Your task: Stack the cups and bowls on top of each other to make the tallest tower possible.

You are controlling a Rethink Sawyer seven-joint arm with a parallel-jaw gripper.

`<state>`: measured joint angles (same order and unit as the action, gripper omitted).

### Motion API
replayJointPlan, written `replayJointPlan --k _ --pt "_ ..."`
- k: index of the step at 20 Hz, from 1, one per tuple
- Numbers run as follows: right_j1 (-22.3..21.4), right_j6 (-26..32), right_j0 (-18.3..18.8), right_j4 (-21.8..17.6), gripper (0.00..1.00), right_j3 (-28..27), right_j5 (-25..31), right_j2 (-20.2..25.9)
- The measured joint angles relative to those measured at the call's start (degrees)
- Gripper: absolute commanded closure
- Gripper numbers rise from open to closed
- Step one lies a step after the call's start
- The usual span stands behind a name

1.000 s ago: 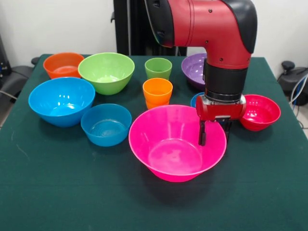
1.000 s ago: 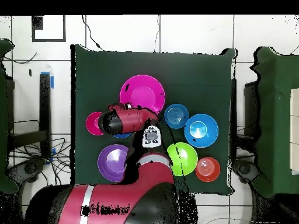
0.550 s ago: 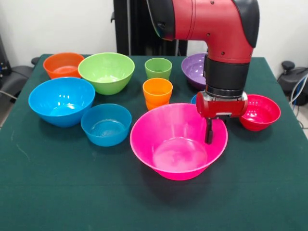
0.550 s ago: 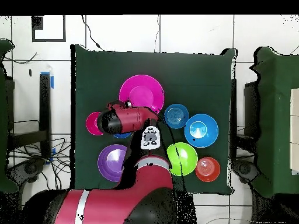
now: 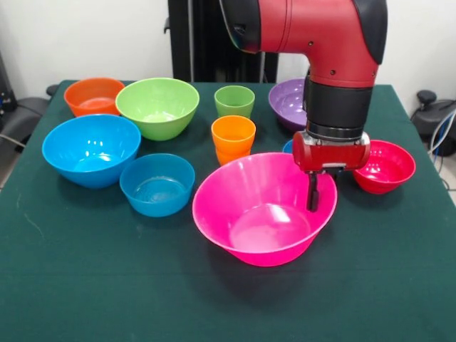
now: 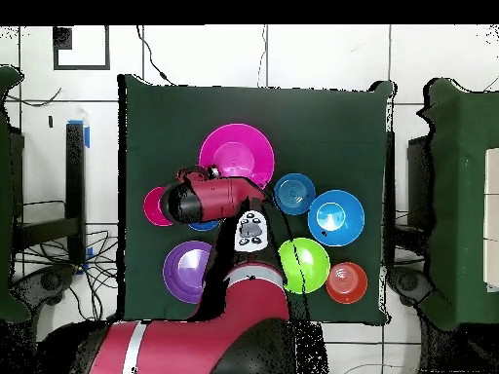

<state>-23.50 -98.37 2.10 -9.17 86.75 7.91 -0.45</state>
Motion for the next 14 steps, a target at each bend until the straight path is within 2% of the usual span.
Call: replayJointPlan --k 14 --pt "-3.63 0.00 -0.74 0.11 1.00 1.97 0.02 0.21"
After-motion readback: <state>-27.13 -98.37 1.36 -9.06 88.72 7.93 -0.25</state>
